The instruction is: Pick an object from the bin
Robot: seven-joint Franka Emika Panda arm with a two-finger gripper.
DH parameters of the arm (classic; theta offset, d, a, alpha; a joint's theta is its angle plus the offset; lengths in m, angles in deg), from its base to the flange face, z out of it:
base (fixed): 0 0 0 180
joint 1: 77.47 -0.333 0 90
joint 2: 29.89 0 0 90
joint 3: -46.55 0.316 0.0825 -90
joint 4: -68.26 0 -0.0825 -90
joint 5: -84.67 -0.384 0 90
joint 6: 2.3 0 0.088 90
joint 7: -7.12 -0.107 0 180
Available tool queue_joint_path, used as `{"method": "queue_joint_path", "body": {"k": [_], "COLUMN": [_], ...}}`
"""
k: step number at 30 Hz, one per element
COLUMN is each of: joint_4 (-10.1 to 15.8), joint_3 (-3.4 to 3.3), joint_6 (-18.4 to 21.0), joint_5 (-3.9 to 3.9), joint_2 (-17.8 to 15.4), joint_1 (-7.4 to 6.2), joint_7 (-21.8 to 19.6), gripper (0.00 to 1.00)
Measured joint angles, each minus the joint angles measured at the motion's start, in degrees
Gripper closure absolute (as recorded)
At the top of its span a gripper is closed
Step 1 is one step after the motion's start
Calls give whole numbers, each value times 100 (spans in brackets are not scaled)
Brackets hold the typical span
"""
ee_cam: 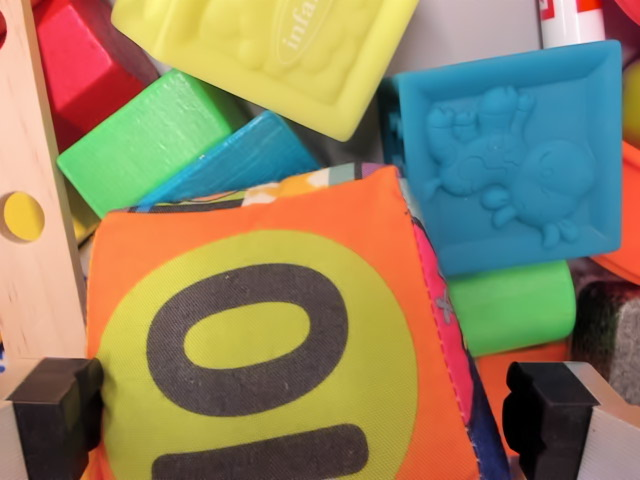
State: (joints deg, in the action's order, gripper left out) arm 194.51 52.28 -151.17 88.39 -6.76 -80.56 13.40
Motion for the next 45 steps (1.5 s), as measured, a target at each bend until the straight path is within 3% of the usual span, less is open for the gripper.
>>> {"method": "queue_joint_path", "body": {"k": [35, 45], "joint_4": [-2, -1], "joint_3": [-3, 5], "joint_6": [3, 150], "joint_5": [0, -8], "joint_2": [4, -159], "joint_1": [-3, 4], "joint_7": [-1, 7], "gripper": [100, 100]}}
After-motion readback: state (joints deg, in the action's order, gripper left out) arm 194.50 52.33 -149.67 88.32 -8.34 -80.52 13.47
